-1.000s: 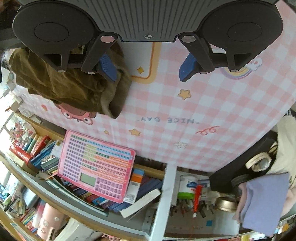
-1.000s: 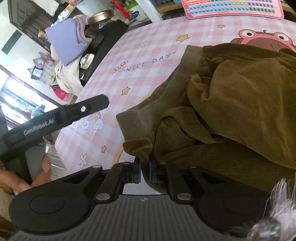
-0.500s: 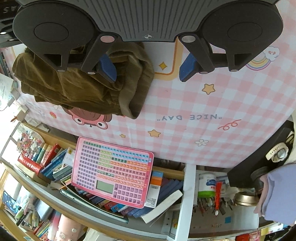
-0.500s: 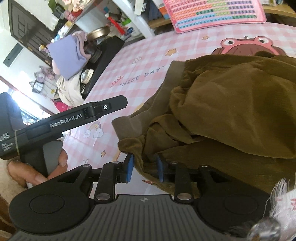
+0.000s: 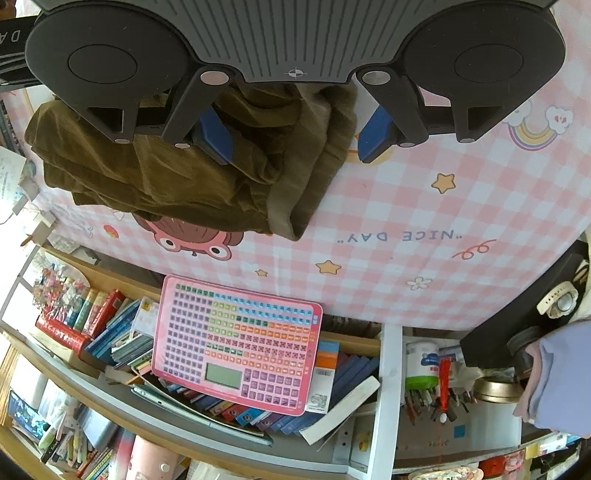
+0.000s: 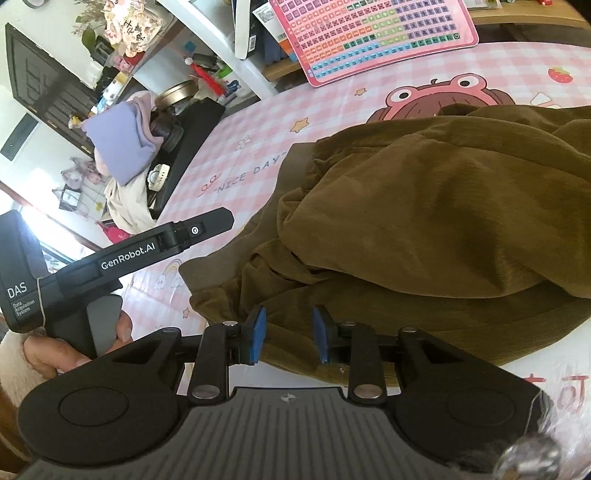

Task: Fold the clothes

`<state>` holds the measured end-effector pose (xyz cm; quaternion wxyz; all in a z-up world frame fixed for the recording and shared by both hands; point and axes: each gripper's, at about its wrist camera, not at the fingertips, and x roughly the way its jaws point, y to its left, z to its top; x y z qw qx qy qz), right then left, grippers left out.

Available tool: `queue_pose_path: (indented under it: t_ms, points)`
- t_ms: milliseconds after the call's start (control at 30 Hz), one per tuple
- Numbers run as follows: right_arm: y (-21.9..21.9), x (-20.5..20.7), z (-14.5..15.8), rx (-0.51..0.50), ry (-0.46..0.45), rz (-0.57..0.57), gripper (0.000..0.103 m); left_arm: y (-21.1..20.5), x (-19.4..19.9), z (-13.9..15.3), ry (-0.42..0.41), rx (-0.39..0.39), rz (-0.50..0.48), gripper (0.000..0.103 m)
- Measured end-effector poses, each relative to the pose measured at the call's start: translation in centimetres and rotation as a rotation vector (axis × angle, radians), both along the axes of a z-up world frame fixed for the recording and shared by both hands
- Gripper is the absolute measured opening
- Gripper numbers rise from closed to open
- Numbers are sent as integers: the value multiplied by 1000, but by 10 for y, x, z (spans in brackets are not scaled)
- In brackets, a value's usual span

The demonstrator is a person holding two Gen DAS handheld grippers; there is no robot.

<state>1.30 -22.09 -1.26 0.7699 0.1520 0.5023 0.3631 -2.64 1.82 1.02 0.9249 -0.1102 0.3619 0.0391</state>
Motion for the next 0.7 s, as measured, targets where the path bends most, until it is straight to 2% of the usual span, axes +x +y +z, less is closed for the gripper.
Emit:
queue_pose_path:
  t_ms: [533,700]
  points:
    - [-21,4,1,49,4,21,28,-19,-3,15,-13,50,27,77]
    - [-19,1,2,63,3,-32,28,-7,11,21,-18,57,-6,77]
